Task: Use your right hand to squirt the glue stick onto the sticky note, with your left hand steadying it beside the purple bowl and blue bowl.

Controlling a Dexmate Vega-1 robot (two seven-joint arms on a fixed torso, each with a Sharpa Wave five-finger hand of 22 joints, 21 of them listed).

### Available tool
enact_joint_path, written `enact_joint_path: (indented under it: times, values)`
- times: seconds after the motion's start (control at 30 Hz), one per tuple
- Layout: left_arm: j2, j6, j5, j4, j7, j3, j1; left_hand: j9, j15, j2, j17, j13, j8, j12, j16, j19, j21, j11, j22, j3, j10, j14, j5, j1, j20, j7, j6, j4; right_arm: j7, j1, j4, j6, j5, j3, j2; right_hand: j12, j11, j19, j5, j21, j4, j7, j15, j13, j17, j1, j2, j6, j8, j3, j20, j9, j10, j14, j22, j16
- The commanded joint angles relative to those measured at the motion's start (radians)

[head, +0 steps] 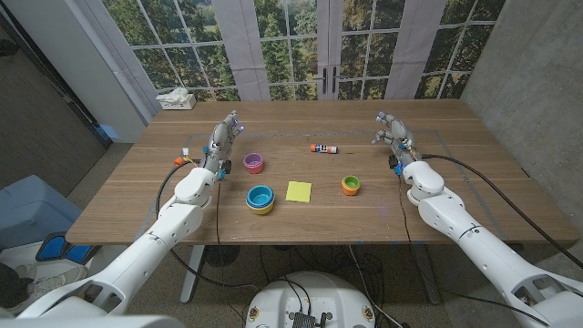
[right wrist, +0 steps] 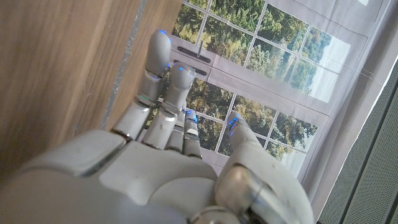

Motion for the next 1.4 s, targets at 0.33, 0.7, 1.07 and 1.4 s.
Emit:
enact_joint_path:
  times: [0.33, 0.7, 1.07, 1.4]
  values:
    - [0.001, 0.007, 0.023, -0.051, 0.037, 0.005, 0.021, 0.004, -0.032, 0.068, 0.003, 0.002, 0.005, 0.003, -0.002, 0.005, -0.009, 0.005, 0.005, 0.003, -0.005, -0.008, 0.005, 0.015, -0.057, -0.005, 0.0, -0.008, -0.162, -0.054, -0.2, -0.186, -0.145, -0.006, -0.103, -0.036, -0.012, 0.046, -0.014, 0.184, -0.037, 0.031, -0.002, -0.015, 0.021, -0.054, -0.088, 0.02, -0.004, 0.027, -0.063, -0.002, 0.026, 0.099, 0.219, 0.175]
    - [0.013, 0.007, 0.028, -0.08, 0.05, -0.002, 0.043, 0.004, -0.033, 0.073, 0.004, 0.002, 0.004, 0.003, -0.003, 0.006, -0.016, 0.007, 0.006, 0.005, -0.007, -0.011, 0.006, 0.018, -0.056, -0.005, -0.002, -0.007, -0.156, -0.046, -0.287, -0.328, -0.176, -0.03, -0.156, -0.062, -0.064, -0.012, -0.014, 0.035, -0.042, -0.006, -0.001, -0.022, 0.01, -0.053, -0.075, -0.144, -0.026, 0.078, -0.012, -0.002, -0.189, -0.118, -0.084, 0.179]
    - [0.017, 0.011, 0.029, -0.096, 0.064, -0.008, 0.059, 0.004, -0.036, 0.072, 0.004, 0.002, 0.004, 0.003, -0.003, 0.007, -0.022, 0.006, 0.006, 0.005, -0.006, -0.013, 0.006, 0.021, -0.054, -0.006, -0.002, -0.009, -0.19, -0.022, -0.378, -0.487, -0.253, -0.069, -0.182, -0.051, -0.086, -0.068, -0.007, 0.002, -0.067, -0.043, -0.006, -0.024, -0.021, 0.037, -0.031, -0.153, -0.01, 0.128, -0.025, -0.001, -0.217, -0.194, -0.166, 0.148]
    - [0.012, 0.008, 0.023, -0.088, 0.064, -0.011, 0.059, 0.004, -0.038, 0.073, 0.004, 0.002, 0.004, 0.003, -0.003, 0.011, -0.027, 0.006, 0.006, 0.004, -0.006, -0.013, 0.006, 0.023, -0.048, -0.005, -0.002, -0.009, -0.203, 0.021, -0.446, -0.648, -0.322, -0.118, -0.187, -0.045, -0.098, -0.094, -0.008, 0.014, -0.074, -0.058, -0.006, -0.024, -0.04, 0.134, -0.028, -0.17, -0.006, 0.143, -0.053, 0.001, -0.238, -0.211, -0.205, 0.135]
